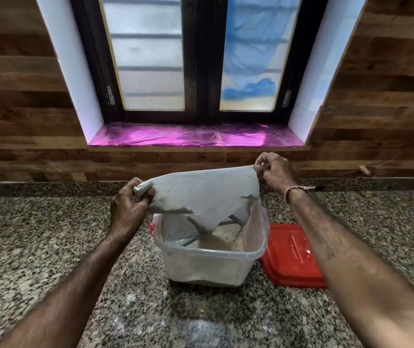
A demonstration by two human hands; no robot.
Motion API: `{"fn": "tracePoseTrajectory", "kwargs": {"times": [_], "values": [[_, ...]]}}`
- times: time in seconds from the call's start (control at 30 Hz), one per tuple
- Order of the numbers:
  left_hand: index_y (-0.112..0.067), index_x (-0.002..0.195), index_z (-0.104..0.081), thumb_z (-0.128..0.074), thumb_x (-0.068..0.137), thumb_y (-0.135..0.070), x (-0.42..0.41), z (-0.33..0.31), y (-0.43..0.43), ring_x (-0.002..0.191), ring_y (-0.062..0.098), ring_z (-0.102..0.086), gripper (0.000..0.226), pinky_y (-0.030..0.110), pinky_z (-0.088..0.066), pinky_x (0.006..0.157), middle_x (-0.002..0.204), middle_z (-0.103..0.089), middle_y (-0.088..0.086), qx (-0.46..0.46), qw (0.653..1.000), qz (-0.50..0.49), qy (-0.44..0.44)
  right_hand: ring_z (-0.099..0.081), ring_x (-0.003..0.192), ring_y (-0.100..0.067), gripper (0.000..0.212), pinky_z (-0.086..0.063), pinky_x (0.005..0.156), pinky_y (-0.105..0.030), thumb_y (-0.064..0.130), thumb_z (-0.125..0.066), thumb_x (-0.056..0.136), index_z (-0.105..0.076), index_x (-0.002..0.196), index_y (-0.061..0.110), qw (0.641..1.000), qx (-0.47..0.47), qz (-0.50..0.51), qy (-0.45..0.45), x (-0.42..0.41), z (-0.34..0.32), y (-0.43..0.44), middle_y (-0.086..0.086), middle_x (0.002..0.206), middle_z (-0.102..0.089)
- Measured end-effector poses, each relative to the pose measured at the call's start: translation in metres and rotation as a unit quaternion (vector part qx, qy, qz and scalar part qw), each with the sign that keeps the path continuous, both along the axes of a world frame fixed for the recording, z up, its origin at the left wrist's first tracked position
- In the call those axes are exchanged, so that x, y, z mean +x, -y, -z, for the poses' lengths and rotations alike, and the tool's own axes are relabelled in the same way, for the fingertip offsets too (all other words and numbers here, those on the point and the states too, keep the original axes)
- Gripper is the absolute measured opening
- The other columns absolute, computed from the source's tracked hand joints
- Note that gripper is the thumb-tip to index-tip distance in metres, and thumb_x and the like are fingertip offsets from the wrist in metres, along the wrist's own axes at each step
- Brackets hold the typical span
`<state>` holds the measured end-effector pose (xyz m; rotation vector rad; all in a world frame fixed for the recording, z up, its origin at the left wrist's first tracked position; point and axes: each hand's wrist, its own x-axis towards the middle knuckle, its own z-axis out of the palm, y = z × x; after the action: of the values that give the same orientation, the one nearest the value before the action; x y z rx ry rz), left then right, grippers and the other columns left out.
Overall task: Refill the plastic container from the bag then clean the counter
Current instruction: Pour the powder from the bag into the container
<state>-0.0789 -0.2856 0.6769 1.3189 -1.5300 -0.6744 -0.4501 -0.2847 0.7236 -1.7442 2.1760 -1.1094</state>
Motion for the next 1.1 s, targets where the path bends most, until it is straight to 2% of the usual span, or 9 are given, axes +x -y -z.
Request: {"fn": "tracePoseTrajectory", "kwargs": {"times": [0.07, 0.23, 0.37, 0.5, 0.6, 0.67, 0.8, 0.93, 1.1], "values": [[-0.022, 0.088, -0.06, -0.068, 0.088, -0.044, 0.002, -0.005, -0.001, 0.076, 0.027, -0.068, 0.023, 0.041, -0.055, 0.063, 0.075, -0.068, -0.002, -0.019, 0.999, -0.005, 0.034, -0.055, 0.064, -0.003, 0.008, -0.036, 0.047, -0.004, 0.006, -0.075, 0.085, -0.07, 0.08, 0.008, 0.999, -0.011, -0.001, -0.034, -0.001, -0.005, 0.0, -0.003, 0.085, -0.067], [-0.019, 0.083, -0.059, -0.071, 0.09, -0.037, -0.003, -0.015, -0.006, 0.069, 0.023, -0.062, 0.023, 0.034, -0.043, 0.057, 0.068, -0.064, -0.007, -0.058, 0.994, -0.038, 0.089, -0.063, 0.078, -0.021, 0.017, -0.053, 0.062, -0.034, 0.001, -0.068, 0.074, -0.066, 0.075, 0.018, 0.991, -0.029, 0.038, -0.128, -0.005, -0.008, 0.005, 0.004, 0.087, -0.067], [-0.019, 0.084, -0.064, -0.075, 0.087, -0.041, -0.003, -0.025, -0.005, 0.067, 0.023, -0.062, 0.024, 0.036, -0.048, 0.059, 0.072, -0.066, -0.001, -0.078, 0.992, -0.037, 0.094, -0.061, 0.078, -0.022, 0.021, -0.047, 0.06, -0.032, -0.005, -0.064, 0.073, -0.064, 0.073, 0.016, 0.985, -0.041, 0.031, -0.167, -0.003, -0.021, 0.011, 0.004, 0.083, -0.062], [-0.021, 0.083, -0.064, -0.073, 0.088, -0.042, 0.0, -0.028, -0.005, 0.071, 0.022, -0.067, 0.024, 0.038, -0.054, 0.06, 0.077, -0.07, -0.002, -0.047, 0.998, 0.011, 0.034, -0.055, 0.078, -0.018, 0.021, -0.038, 0.062, -0.028, -0.006, -0.065, 0.076, -0.066, 0.076, 0.015, 0.986, -0.032, 0.013, -0.162, -0.005, -0.028, 0.01, 0.005, 0.082, -0.058], [-0.024, 0.09, -0.065, -0.072, 0.089, -0.041, 0.0, -0.029, -0.005, 0.075, 0.02, -0.067, 0.019, 0.049, -0.059, 0.065, 0.086, -0.072, -0.001, 0.0, 0.999, 0.038, -0.014, -0.057, 0.078, -0.019, 0.025, -0.036, 0.061, -0.026, -0.009, -0.061, 0.074, -0.067, 0.076, 0.015, 0.987, -0.027, 0.009, -0.156, -0.007, -0.029, 0.008, 0.005, 0.08, -0.06], [-0.024, 0.093, -0.064, -0.072, 0.087, -0.041, 0.0, -0.03, -0.004, 0.077, 0.021, -0.065, 0.019, 0.056, -0.058, 0.068, 0.086, -0.071, 0.0, 0.017, 0.999, 0.039, -0.025, -0.061, 0.074, -0.02, 0.028, -0.042, 0.056, -0.026, -0.011, -0.058, 0.072, -0.067, 0.074, 0.016, 0.991, -0.027, 0.007, -0.134, -0.006, -0.029, 0.007, 0.003, 0.076, -0.064], [-0.021, 0.092, -0.064, -0.068, 0.076, -0.046, 0.001, -0.026, -0.004, 0.074, 0.019, -0.058, 0.03, 0.06, -0.056, 0.068, 0.083, -0.069, 0.008, 0.031, 0.996, 0.041, -0.07, -0.068, 0.081, -0.018, 0.027, -0.055, 0.069, -0.029, -0.003, -0.063, 0.079, -0.069, 0.083, 0.023, 0.993, 0.014, -0.041, -0.106, -0.006, -0.025, 0.008, 0.005, 0.083, -0.072], [-0.021, 0.089, -0.064, -0.068, 0.081, -0.033, -0.002, -0.026, -0.008, 0.073, 0.019, -0.06, 0.015, 0.057, -0.057, 0.066, 0.086, -0.072, 0.013, 0.035, 0.996, 0.032, -0.077, -0.067, 0.089, -0.003, 0.016, -0.055, 0.078, -0.026, 0.023, -0.077, 0.086, -0.077, 0.101, 0.028, 0.989, 0.062, -0.131, -0.012, -0.005, -0.022, 0.005, 0.01, 0.102, -0.076], [-0.02, 0.091, -0.066, -0.068, 0.076, -0.043, -0.004, -0.024, -0.01, 0.071, 0.017, -0.061, 0.027, 0.044, -0.055, 0.065, 0.082, -0.072, 0.01, 0.03, 0.996, 0.02, -0.08, -0.055, 0.074, 0.009, 0.014, -0.041, 0.067, -0.017, 0.026, -0.085, 0.078, -0.075, 0.088, 0.03, 0.983, 0.104, -0.145, -0.037, 0.01, -0.026, 0.001, 0.022, 0.082, -0.067]]}}
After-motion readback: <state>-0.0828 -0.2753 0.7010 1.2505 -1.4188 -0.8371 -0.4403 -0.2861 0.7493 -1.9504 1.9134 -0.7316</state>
